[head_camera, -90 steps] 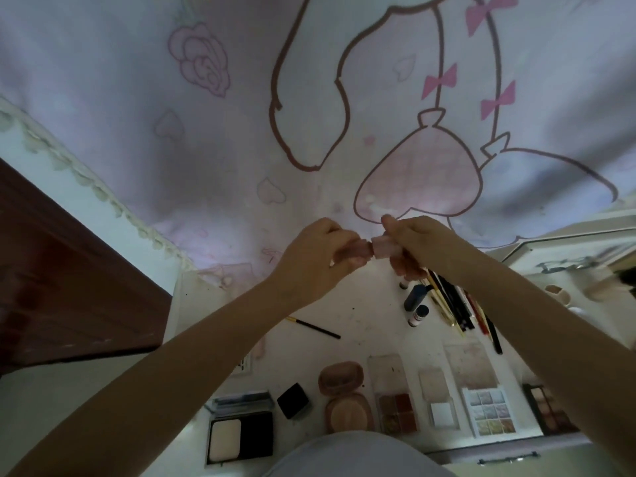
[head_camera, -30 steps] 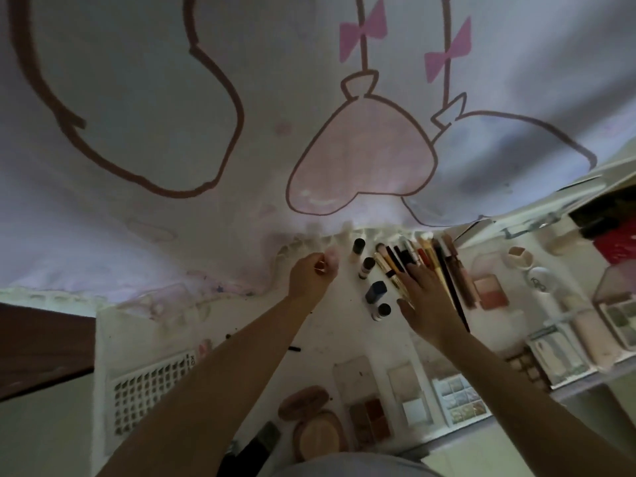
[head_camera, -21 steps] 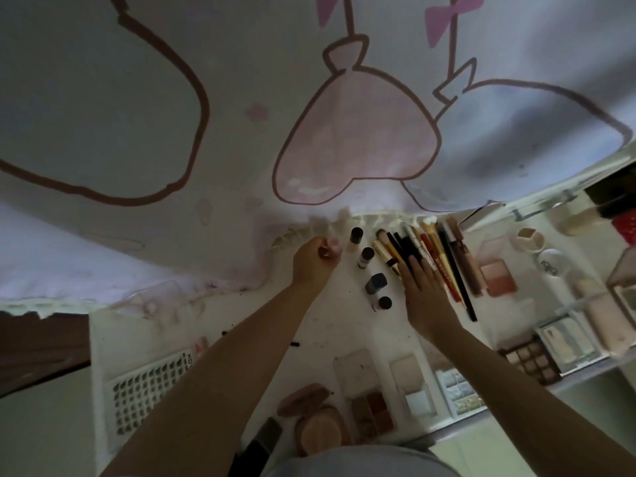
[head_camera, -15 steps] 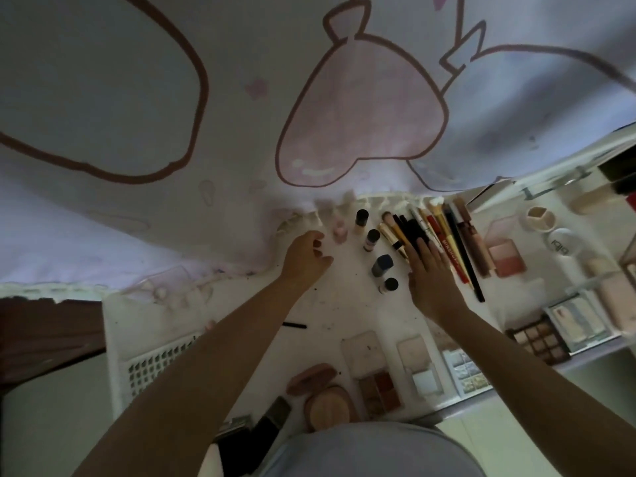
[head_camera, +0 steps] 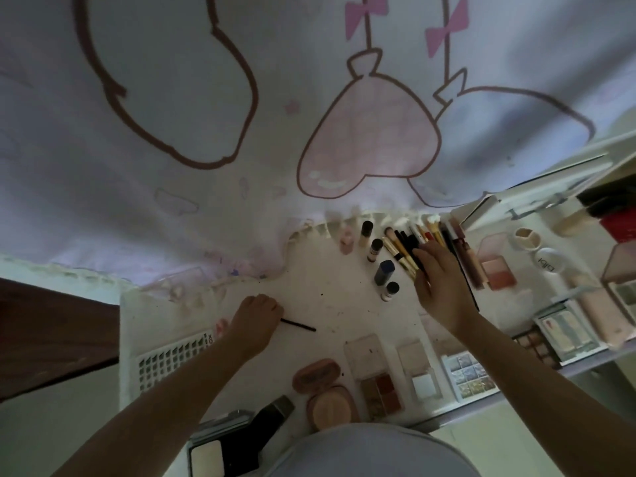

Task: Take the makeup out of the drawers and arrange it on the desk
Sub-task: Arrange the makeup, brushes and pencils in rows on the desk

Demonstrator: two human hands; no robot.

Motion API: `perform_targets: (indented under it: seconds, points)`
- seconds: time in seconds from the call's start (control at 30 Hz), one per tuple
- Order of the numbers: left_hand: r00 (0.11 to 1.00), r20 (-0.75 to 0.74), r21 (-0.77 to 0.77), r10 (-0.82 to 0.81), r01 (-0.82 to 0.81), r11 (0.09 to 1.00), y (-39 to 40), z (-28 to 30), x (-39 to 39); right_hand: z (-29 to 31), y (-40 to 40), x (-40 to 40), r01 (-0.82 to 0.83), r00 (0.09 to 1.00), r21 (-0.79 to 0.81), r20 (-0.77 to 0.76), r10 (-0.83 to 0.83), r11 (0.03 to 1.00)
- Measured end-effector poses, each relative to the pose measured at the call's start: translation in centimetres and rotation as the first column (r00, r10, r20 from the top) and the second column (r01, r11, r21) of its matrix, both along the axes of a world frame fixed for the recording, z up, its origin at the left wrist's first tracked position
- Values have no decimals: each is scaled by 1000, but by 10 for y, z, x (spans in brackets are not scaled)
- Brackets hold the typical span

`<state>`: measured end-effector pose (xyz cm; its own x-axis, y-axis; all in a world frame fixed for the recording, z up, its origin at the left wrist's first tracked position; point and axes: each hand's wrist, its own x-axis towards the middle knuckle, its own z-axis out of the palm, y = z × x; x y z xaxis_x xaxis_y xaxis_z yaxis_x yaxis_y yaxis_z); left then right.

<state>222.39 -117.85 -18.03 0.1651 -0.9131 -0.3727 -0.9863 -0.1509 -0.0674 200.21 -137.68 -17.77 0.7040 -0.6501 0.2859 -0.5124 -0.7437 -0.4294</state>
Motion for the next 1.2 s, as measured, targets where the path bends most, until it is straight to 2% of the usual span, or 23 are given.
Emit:
perform_targets:
  seconds: [0.07, 0.1, 0.17, 0.23, 0.3, 0.37, 0.47, 0.5, 0.53, 0.57, 0.6, 0.63, 0.67, 0.7, 0.77, 0.87, 1.07, 1.13, 1.2]
  points:
    - [998, -3, -160, -61, 60, 985, -11, 8, -7, 15, 13, 1, -130, 990, 15, 48, 129, 991]
    - [995, -12, -250, -103, 97, 963, -18, 14, -13, 24, 20, 3, -216, 976, 74, 27, 214, 974]
    - [975, -76, -480, -207, 146, 865, -33, 31, -27, 40, 35, 4, -328, 938, 149, -62, 340, 933]
    - [940, -151, -653, -305, 137, 745, -49, 50, -45, 54, 45, 5, -385, 899, 94, -184, 397, 918]
    - [917, -139, -759, -374, 144, 635, -63, 64, -57, 76, 45, 7, -338, 847, 152, -381, 370, 929]
    - [924, -109, -797, -366, 139, 587, -71, 68, -58, 85, 37, 3, -196, 801, 196, -534, 272, 961]
    - [977, -150, -815, -154, -34, 578, -66, 64, -46, 83, 16, -8, 63, 846, 155, -533, 30, 986]
    - [979, -199, -800, -46, -136, 584, -60, 60, -40, 76, 9, -12, 127, 855, 151, -517, -31, 980]
    - [966, -247, -737, 77, -239, 633, -52, 55, -33, 67, 4, -13, 183, 845, 156, -530, -74, 971]
    - [934, -278, -600, 224, -352, 719, -43, 51, -25, 56, 1, -13, 223, 822, 165, -562, -95, 961]
    - [882, -272, -379, 384, -465, 800, -34, 45, -17, 43, -1, -12, 246, 794, 175, -601, -94, 953]
    - [826, -221, -156, 518, -555, 817, -23, 38, -11, 34, 0, -9, 250, 765, 189, -639, -75, 950]
    - [779, -143, 5, 611, -616, 788, -11, 31, -6, 26, 2, -5, 239, 738, 204, -673, -41, 949]
    - [745, -75, 90, 663, -657, 749, 0, 26, -2, 19, 4, -1, 232, 722, 217, -691, -19, 948]
    - [685, 0, 136, 729, -722, 679, 20, 18, 6, 9, 6, 7, 245, 716, 230, -698, -16, 942]
    - [615, -13, 159, 788, -777, 609, 36, 9, 11, 3, 7, 12, 301, 748, 223, -658, -85, 927]
    - [585, -61, 116, 809, -801, 588, 39, 1, 8, 5, 3, 6, 254, 803, 183, -588, -101, 950]
    - [573, -114, 95, 811, -807, 583, 38, -1, 7, 5, 1, 4, 247, 830, 167, -545, -119, 955]
    - [508, -273, 68, 817, -837, 543, 33, 2, 4, 9, 0, 2, 261, 875, 150, -455, -168, 954]
